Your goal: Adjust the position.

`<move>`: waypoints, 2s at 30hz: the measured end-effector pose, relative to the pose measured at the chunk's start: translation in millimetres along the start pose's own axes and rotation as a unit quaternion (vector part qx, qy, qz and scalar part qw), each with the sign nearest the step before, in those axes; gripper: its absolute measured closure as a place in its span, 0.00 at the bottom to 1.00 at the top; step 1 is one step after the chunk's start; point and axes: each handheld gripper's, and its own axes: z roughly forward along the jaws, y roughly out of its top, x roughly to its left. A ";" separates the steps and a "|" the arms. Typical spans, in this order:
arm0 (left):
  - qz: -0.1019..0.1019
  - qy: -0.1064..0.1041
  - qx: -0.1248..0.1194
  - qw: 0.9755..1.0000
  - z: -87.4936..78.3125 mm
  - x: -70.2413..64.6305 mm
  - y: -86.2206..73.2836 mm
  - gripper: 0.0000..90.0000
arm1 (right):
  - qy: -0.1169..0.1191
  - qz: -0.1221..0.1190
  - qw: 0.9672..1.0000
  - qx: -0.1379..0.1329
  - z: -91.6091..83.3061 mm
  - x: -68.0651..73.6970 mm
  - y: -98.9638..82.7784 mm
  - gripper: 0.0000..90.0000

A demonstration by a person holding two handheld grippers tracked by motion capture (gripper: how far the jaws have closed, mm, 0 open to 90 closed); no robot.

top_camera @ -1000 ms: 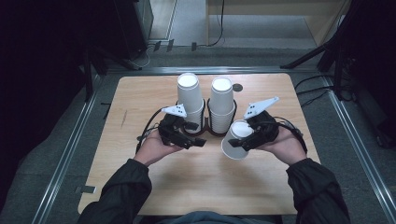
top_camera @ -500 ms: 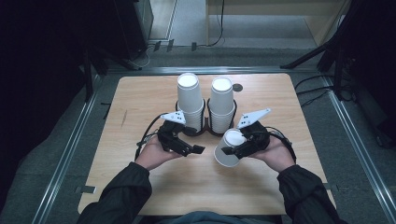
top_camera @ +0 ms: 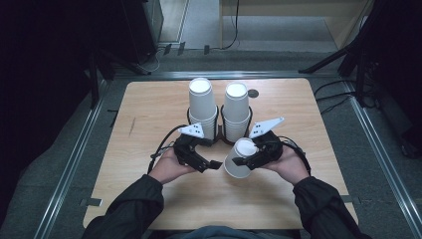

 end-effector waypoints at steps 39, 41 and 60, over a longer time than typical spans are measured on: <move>0.044 -0.027 0.023 0.998 34.5 -10.9 0.9 0.10 | 0.062 0.004 0.993 -0.102 -4.2 16.0 19.7 0.27; 0.046 -0.028 0.025 0.998 33.3 -10.6 2.6 0.14 | 0.065 0.011 0.992 -0.106 -6.4 14.5 19.1 0.27; 0.066 -0.005 0.058 0.996 -5.4 -7.1 11.6 0.15 | 0.058 0.004 0.997 -0.048 -9.5 8.7 4.8 0.16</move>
